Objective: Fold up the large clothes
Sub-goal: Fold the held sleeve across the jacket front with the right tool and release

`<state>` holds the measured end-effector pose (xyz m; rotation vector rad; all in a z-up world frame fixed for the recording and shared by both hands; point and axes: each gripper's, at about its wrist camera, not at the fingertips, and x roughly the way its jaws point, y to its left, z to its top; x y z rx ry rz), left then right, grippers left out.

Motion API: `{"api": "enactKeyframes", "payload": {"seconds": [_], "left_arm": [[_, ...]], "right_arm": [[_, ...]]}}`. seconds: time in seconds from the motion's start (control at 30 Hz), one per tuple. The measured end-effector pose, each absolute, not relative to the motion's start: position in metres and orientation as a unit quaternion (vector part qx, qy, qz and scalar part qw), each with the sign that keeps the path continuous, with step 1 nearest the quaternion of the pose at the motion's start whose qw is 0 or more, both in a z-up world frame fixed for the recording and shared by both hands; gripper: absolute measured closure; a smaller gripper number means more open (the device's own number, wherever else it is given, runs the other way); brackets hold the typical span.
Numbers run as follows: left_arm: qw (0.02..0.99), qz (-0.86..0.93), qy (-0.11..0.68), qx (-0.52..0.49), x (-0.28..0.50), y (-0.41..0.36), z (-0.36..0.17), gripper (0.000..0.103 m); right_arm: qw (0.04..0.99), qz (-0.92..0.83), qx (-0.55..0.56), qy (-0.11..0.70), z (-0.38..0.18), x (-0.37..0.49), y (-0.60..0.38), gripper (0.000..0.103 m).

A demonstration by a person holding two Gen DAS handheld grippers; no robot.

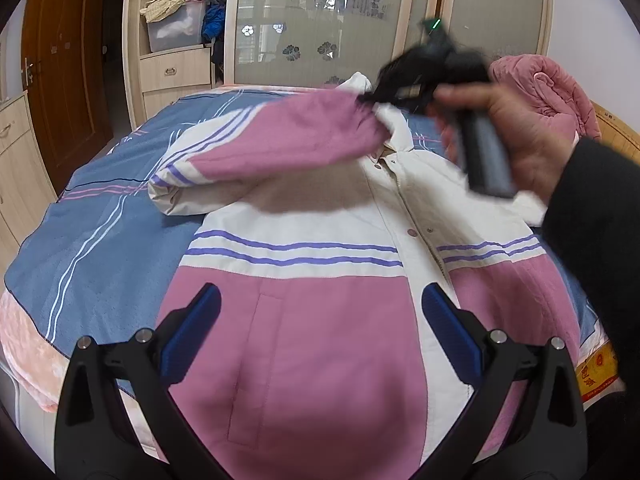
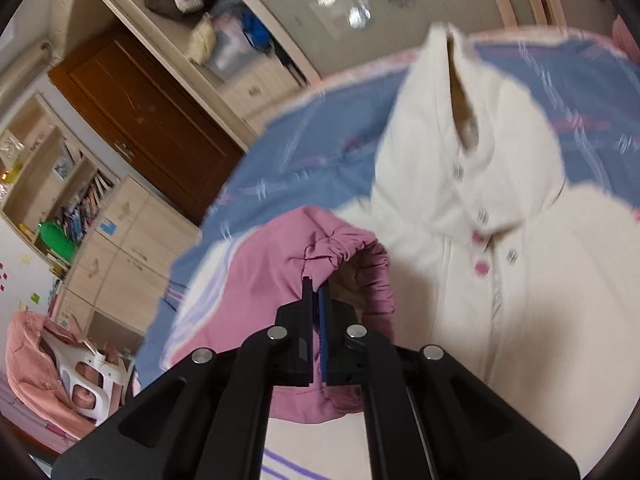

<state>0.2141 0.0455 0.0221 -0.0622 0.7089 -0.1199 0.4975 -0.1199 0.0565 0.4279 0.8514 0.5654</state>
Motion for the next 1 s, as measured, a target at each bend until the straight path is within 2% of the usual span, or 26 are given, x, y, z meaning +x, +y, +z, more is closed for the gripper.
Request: {"api": "enactKeyframes", "payload": {"seconds": [0.2, 0.37, 0.6, 0.8, 0.83, 0.87, 0.9, 0.93, 0.97, 1.0], "left_arm": [[0.934, -0.062, 0.351, -0.030, 0.214, 0.047, 0.020, 0.002], [0.933, -0.067, 0.353, -0.025, 0.215, 0.044, 0.018, 0.002], [0.929, -0.074, 0.362, -0.019, 0.216, 0.040, 0.013, 0.002], [0.928, -0.071, 0.366, -0.007, 0.217, 0.035, 0.009, 0.002], [0.927, -0.070, 0.368, -0.006, 0.218, 0.034, 0.008, 0.002], [0.927, -0.070, 0.369, -0.005, 0.220, 0.034, 0.007, 0.002], [0.926, -0.070, 0.370, -0.004, 0.221, 0.033, 0.007, 0.002], [0.926, -0.069, 0.371, -0.002, 0.221, 0.033, 0.006, 0.002], [0.926, -0.067, 0.371, 0.000, 0.222, 0.032, 0.005, 0.002], [0.926, -0.066, 0.372, 0.000, 0.223, 0.033, 0.004, 0.002]], "right_arm": [[0.876, 0.246, 0.209, 0.359, 0.111, 0.482, -0.177, 0.102], [0.889, 0.189, 0.223, 0.353, 0.110, 0.467, -0.248, 0.102], [0.875, 0.071, 0.245, 0.411, 0.022, 0.452, -0.334, 0.102], [0.865, 0.036, 0.245, 0.437, -0.061, 0.441, -0.347, 0.100], [0.861, 0.041, 0.257, 0.437, -0.066, 0.440, -0.345, 0.096], [0.859, 0.046, 0.267, 0.435, -0.068, 0.436, -0.346, 0.081], [0.855, 0.048, 0.281, 0.434, -0.070, 0.432, -0.347, 0.049], [0.852, 0.047, 0.294, 0.430, -0.070, 0.427, -0.349, 0.032], [0.855, 0.045, 0.303, 0.418, -0.066, 0.422, -0.352, 0.023], [0.864, 0.036, 0.309, 0.397, -0.057, 0.411, -0.357, 0.023]]}}
